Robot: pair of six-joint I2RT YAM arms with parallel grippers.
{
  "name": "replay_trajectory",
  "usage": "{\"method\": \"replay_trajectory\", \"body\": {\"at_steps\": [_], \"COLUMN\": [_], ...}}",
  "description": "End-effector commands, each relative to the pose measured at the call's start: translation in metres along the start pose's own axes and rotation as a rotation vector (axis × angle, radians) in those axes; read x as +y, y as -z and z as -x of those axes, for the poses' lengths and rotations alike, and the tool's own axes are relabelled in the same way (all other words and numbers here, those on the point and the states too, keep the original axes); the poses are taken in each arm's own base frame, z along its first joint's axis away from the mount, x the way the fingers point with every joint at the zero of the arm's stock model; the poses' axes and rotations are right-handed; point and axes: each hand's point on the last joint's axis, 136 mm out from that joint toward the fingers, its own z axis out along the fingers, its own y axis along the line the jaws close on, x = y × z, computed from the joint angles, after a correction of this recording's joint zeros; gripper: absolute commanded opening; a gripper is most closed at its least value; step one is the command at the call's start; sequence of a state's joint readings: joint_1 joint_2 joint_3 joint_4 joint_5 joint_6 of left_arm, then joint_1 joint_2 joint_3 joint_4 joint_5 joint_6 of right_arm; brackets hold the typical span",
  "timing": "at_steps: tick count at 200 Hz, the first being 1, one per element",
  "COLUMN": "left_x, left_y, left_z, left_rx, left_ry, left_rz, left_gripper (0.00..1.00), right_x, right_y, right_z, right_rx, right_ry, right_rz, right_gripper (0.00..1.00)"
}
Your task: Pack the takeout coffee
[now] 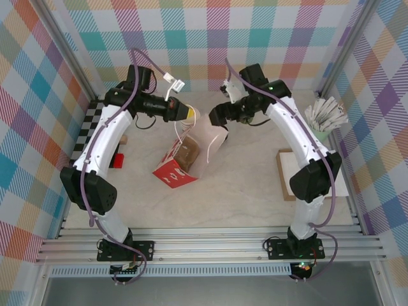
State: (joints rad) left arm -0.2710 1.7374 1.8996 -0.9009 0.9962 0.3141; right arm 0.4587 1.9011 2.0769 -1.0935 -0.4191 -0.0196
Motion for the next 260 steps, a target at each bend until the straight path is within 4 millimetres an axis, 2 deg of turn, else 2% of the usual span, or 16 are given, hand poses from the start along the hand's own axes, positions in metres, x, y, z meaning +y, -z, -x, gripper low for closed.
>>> {"method": "replay_trajectory", "body": {"at_steps": [1,9,28,55,75,91,107,145,179,211,224,240,260], "left_x": [-0.021,-0.021,-0.023,-0.022,-0.023,-0.028,-0.037,-0.031,-0.03,-0.014,-0.005,-0.003,-0.002], "left_y": [0.006,0.007,0.008,0.011,0.015,0.018,0.018,0.025,0.024,0.018,0.017,0.019,0.026], "left_z": [0.009,0.008,0.008,0.006,0.004,0.001,-0.004,-0.02,-0.019,-0.025,-0.024,-0.021,-0.023], "left_rx": [-0.012,-0.009,-0.002,0.011,0.014,0.012,0.011,0.033,0.04,0.06,0.058,0.048,0.043], "left_ry": [-0.065,-0.067,-0.075,-0.08,-0.085,-0.087,-0.088,-0.071,-0.024,0.054,0.093,0.115,0.114], "left_rz": [-0.046,-0.043,-0.038,-0.005,0.029,0.033,0.007,0.113,0.102,0.109,0.134,0.135,0.159], "left_gripper": [0.0,0.0,0.0,0.0,0.0,0.0,0.0,0.01,0.03,0.05,0.2,0.28,0.61], "right_x": [0.014,0.009,-0.003,-0.015,-0.01,-0.002,-0.004,0.006,0.011,0.009,0.008,0.011,0.019], "right_y": [-0.019,-0.027,-0.042,-0.045,-0.037,-0.038,-0.035,-0.019,-0.024,-0.006,0.004,0.012,0.011], "right_z": [-0.009,-0.015,-0.025,-0.024,-0.021,-0.03,-0.037,-0.042,-0.063,-0.084,-0.094,-0.1,-0.11], "right_rx": [0.038,0.054,0.079,0.023,-0.038,-0.072,-0.118,-0.235,-0.153,-0.031,-0.001,0.026,0.131], "right_ry": [0.149,0.163,0.215,0.265,0.292,0.341,0.281,0.267,0.261,0.192,0.153,0.106,0.064], "right_rz": [0.067,0.047,-0.054,-0.239,-0.359,-0.435,-0.503,-0.655,-0.665,-0.692,-0.703,-0.696,-0.643], "right_gripper": [0.85,0.8,0.59,0.3,0.21,0.14,0.06,0.06,0.08,0.08,0.09,0.1,0.11]}}
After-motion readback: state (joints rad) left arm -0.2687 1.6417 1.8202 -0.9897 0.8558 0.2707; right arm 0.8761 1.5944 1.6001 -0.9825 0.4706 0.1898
